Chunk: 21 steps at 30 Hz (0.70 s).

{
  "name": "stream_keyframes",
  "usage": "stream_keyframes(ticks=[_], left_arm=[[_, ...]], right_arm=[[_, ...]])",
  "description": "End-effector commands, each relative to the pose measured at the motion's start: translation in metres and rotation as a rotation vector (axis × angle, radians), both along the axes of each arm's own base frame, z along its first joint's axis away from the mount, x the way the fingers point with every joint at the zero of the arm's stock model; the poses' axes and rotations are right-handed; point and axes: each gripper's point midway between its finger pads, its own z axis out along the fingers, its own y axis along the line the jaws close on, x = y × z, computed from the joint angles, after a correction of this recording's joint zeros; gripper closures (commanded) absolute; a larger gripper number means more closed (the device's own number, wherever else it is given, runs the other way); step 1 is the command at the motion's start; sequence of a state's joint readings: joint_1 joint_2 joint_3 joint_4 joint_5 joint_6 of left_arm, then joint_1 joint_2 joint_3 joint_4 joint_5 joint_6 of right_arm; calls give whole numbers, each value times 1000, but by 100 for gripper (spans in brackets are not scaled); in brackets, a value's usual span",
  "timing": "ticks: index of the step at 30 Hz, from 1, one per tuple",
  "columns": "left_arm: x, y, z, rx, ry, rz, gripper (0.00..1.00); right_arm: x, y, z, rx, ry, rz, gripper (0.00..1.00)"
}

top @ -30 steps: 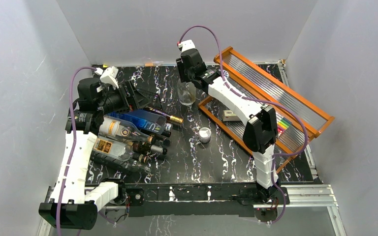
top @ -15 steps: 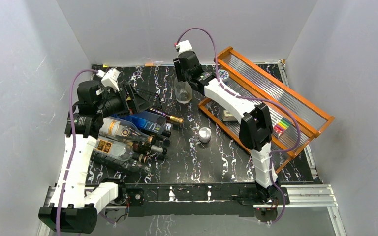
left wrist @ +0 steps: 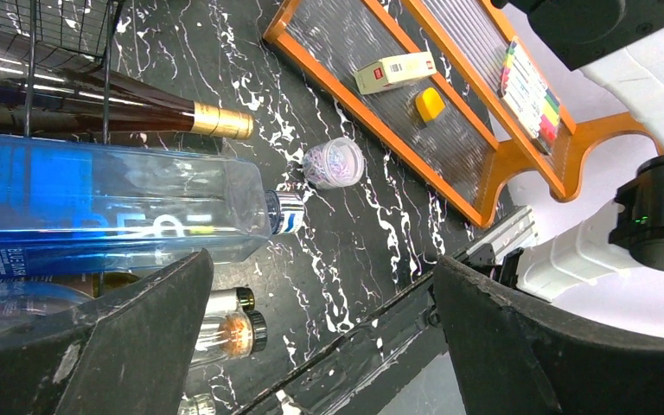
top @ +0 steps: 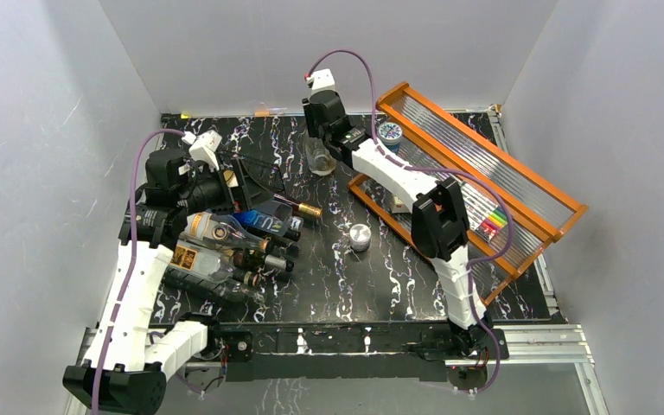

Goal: Take the wine bottle off the wine rack

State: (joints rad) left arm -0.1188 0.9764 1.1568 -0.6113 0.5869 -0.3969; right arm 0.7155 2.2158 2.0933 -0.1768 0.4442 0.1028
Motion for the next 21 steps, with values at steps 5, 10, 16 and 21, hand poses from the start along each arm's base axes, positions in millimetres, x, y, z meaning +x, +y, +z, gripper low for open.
stream_keyframes(ticks=[5, 10, 16, 21], left_arm=[[0, 0, 13, 20, -46, -11, 2], [4, 4, 12, 43, -43, 10, 2], [5, 3, 12, 28, -23, 28, 2], [4, 4, 13, 12, -6, 49, 2]], right_arm=[[-9, -19, 99, 168, -211, -37, 74], [-13, -20, 99, 138, -193, -16, 36], [-25, -29, 109, 124, -157, -22, 2], [-59, -41, 106, 169, -37, -29, 2]])
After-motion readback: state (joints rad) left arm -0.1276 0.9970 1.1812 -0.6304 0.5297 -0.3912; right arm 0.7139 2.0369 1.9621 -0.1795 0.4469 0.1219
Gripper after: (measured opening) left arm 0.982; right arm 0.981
